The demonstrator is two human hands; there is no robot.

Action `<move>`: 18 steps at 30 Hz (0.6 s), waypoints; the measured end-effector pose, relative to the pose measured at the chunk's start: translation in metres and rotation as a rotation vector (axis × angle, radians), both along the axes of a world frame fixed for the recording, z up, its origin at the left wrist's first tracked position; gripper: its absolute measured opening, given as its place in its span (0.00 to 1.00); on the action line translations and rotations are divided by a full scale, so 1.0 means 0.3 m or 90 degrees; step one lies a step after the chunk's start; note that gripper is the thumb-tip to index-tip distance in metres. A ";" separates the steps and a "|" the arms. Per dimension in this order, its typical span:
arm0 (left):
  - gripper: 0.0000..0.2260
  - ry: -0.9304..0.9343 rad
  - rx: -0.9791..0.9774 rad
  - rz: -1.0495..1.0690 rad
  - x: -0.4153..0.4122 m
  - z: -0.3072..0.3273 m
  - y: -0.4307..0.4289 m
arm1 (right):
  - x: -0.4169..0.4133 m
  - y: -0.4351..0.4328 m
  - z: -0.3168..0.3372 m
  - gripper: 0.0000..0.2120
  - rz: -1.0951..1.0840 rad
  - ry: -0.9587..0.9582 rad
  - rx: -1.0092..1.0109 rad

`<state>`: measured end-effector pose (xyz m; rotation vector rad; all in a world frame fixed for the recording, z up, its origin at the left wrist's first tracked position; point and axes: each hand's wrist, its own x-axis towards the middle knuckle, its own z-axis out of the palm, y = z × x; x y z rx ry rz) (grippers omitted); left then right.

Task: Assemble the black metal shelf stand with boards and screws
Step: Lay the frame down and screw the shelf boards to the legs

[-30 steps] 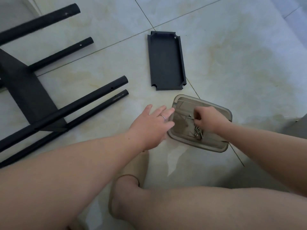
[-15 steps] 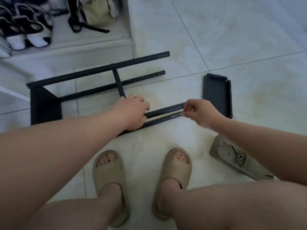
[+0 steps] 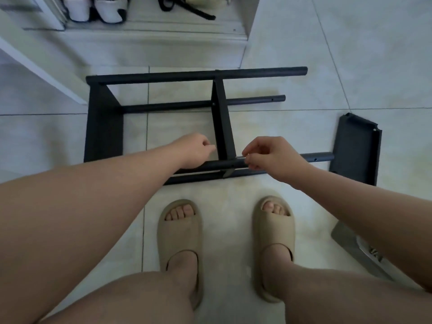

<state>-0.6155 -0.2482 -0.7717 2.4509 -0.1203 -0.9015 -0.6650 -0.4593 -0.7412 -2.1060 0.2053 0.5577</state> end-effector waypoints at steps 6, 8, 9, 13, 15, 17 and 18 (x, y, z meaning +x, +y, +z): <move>0.20 0.079 -0.171 0.144 0.053 -0.117 -0.042 | -0.018 -0.020 -0.114 0.06 0.012 -0.015 0.069; 0.21 0.108 -0.190 0.138 0.067 -0.130 -0.051 | -0.023 -0.037 -0.142 0.06 0.003 -0.028 0.091; 0.22 0.119 -0.187 0.128 0.072 -0.135 -0.054 | -0.027 -0.043 -0.153 0.07 -0.001 -0.033 0.104; 0.23 0.164 -0.156 0.080 0.071 -0.160 -0.065 | -0.048 -0.047 -0.195 0.09 -0.003 -0.052 0.143; 0.22 0.215 -0.192 0.090 0.060 -0.173 -0.078 | -0.058 -0.044 -0.211 0.09 -0.007 -0.060 0.162; 0.22 0.218 -0.202 0.094 0.054 -0.187 -0.089 | -0.065 -0.043 -0.225 0.09 -0.005 -0.064 0.170; 0.22 0.209 -0.202 0.091 0.054 -0.195 -0.093 | -0.068 -0.043 -0.231 0.09 -0.003 -0.065 0.172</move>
